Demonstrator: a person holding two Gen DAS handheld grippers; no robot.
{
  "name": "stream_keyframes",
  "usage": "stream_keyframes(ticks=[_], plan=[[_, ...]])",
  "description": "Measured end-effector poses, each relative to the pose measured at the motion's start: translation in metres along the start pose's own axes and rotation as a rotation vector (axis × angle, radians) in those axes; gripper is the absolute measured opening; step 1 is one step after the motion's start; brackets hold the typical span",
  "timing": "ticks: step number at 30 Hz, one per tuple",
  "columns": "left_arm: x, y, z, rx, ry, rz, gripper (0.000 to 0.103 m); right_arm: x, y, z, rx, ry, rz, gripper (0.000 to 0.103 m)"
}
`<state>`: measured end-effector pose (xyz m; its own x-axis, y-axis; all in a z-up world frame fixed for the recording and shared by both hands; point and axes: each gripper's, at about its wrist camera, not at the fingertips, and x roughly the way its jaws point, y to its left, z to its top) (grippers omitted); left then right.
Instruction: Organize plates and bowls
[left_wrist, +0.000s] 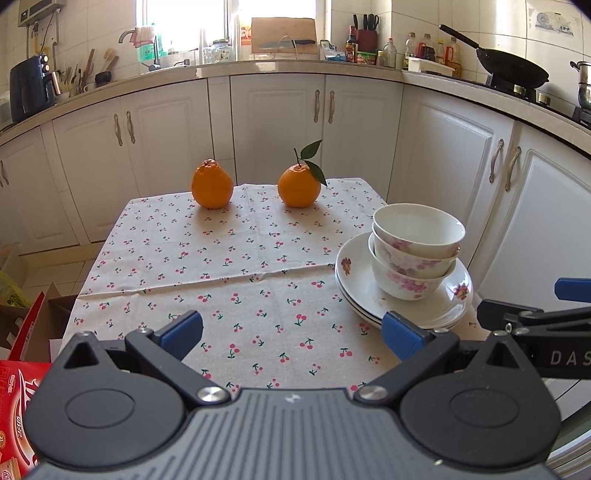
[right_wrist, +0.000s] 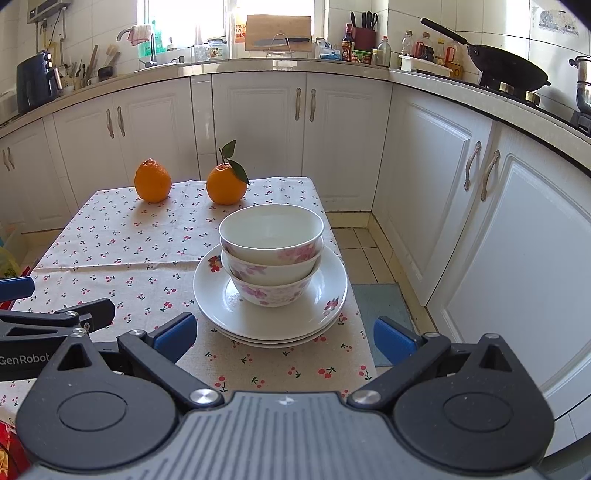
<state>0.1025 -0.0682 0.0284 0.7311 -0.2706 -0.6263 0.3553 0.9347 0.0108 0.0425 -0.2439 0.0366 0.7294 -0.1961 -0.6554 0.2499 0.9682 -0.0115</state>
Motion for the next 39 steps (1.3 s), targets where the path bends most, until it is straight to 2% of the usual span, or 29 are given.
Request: stream_keyframes(ticks=[39], plan=[[0.0032, 0.0001, -0.0008, -0.011, 0.014, 0.005, 0.102, 0.0004, 0.0028, 0.0010, -0.009, -0.001, -0.007, 0.103]])
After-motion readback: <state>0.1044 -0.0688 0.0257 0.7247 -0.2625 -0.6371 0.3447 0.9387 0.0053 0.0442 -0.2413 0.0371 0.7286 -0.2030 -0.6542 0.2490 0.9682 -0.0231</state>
